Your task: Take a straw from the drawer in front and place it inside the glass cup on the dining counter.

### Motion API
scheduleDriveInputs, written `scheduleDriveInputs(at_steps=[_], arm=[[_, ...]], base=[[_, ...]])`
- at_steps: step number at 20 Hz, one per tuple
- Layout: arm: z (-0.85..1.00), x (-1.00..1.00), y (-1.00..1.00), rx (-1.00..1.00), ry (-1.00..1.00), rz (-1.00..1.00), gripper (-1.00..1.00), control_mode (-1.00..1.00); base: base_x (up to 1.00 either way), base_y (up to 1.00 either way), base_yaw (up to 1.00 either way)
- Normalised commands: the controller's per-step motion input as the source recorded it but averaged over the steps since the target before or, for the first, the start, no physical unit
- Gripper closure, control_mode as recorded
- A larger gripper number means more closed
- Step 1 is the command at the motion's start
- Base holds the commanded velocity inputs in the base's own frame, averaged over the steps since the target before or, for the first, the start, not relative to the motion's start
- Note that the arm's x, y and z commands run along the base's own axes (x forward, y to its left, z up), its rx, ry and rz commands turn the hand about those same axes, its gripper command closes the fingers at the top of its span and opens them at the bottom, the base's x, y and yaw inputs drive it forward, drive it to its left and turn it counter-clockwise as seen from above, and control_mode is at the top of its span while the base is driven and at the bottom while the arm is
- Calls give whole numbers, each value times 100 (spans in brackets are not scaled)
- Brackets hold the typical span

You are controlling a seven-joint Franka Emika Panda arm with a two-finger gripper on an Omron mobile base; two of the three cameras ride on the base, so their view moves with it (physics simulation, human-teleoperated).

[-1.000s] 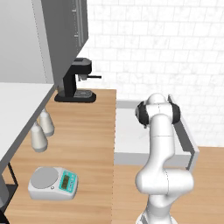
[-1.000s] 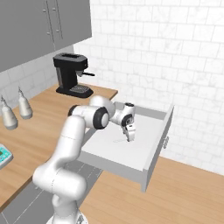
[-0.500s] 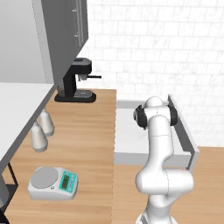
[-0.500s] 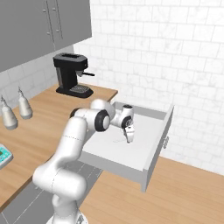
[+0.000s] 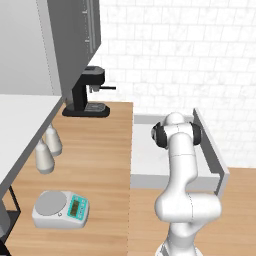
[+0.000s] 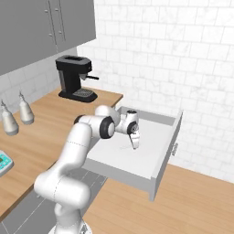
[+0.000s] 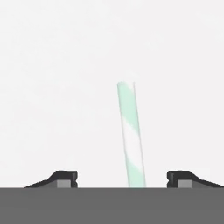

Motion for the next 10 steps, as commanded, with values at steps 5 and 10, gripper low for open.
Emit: scheduleDriveInputs(at_steps=[5, 10], arm=[[-46, -3, 0, -2, 0, 0, 100, -100], [-50, -28, 0, 0, -3, 0, 100, -100]], base=[[0, 0, 0], [0, 0, 0]])
